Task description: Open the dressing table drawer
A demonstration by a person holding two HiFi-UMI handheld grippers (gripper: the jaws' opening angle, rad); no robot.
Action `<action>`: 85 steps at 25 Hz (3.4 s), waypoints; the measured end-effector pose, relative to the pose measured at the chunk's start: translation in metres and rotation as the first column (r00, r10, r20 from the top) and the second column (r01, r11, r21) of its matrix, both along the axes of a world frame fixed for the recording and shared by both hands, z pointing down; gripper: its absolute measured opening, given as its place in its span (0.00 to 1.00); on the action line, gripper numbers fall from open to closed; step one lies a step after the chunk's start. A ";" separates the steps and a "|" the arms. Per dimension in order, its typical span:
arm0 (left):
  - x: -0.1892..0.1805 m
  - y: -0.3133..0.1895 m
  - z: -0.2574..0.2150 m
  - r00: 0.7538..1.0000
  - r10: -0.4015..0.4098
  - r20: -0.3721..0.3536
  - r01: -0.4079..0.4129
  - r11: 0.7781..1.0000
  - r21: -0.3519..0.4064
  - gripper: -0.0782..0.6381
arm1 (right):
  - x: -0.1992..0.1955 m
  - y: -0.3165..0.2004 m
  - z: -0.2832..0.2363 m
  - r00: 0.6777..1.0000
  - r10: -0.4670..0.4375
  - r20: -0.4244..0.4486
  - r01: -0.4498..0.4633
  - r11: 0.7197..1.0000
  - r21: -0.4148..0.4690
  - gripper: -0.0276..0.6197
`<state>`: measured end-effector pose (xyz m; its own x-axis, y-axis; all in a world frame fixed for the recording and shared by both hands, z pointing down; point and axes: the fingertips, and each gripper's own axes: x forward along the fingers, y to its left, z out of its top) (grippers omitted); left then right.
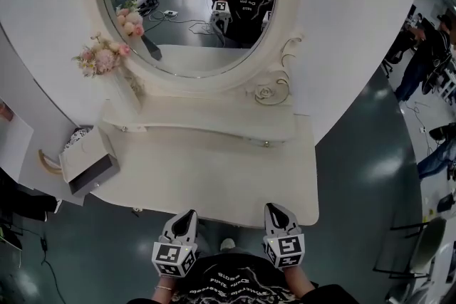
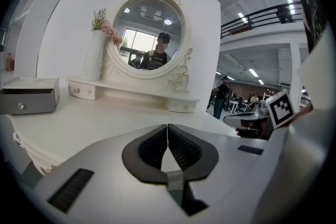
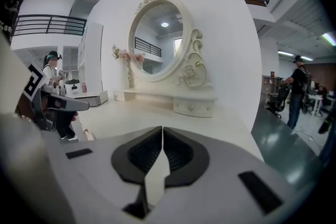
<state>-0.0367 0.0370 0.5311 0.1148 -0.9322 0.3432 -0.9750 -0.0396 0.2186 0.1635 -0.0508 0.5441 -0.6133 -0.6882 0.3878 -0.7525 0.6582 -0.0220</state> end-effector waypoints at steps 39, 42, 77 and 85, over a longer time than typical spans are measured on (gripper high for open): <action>-0.089 -0.118 -0.009 0.843 0.538 -0.016 -0.538 0.843 -0.004 0.13 | -0.062 -0.083 -0.008 0.870 0.492 0.017 -0.492 0.870 -0.021 0.24; -0.100 -0.118 -0.003 0.867 0.498 -0.025 -0.499 0.866 -0.026 0.13 | -0.058 -0.087 -0.008 0.858 0.512 0.027 -0.511 0.859 -0.031 0.25; -0.148 -0.096 0.014 0.995 0.100 0.023 -0.096 0.983 -0.157 0.13 | -0.046 -0.209 0.051 0.919 0.373 -0.127 -0.387 0.915 -0.117 0.27; -0.149 -0.093 0.016 0.996 0.083 0.022 -0.078 0.984 -0.162 0.13 | -0.049 -0.214 0.048 0.925 0.347 -0.155 -0.364 0.927 -0.093 0.20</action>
<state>-0.1859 -0.0559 0.5472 0.1749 -0.8525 0.4925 -0.9761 -0.0845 0.2004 0.1148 -0.2644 0.5924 -0.2737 -0.7955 0.5406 -0.9378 0.3454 0.0336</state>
